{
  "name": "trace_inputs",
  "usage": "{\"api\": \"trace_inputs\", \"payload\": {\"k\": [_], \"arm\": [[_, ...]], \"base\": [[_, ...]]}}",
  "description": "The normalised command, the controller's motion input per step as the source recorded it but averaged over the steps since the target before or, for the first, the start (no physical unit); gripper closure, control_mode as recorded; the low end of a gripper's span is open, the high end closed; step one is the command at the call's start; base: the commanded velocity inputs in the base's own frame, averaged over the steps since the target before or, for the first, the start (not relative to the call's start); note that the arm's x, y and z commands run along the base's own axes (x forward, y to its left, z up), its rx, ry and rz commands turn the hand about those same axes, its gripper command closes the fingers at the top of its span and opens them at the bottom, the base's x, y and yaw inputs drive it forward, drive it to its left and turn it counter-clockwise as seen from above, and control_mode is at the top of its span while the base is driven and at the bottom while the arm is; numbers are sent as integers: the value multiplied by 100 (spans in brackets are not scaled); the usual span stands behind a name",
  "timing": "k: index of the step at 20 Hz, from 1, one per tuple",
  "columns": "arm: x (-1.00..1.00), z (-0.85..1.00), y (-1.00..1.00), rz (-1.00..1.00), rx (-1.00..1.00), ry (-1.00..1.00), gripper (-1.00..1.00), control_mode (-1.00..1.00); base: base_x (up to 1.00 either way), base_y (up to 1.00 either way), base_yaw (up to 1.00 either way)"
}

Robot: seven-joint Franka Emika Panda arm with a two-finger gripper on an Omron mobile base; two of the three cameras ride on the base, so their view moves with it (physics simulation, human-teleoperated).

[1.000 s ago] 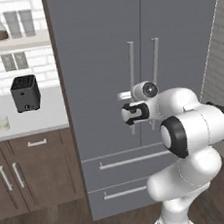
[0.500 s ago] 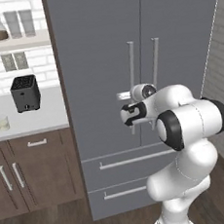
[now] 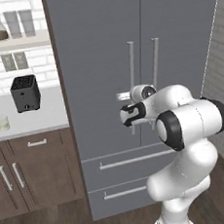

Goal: Grab a lemon wedge from the fridge and one ice cube from the ice bowl, and put them in the glass of lemonade.

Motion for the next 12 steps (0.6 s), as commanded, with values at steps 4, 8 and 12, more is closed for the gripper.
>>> {"api": "trace_inputs", "payload": {"k": [4,8,12], "arm": [[-46,7,3,8,0,0,100,-100],[-80,38,12,6,0,-2,100,-100],[-99,86,27,1,0,0,100,-100]], "base": [[0,0,0],[0,0,0],[0,0,0]]}}
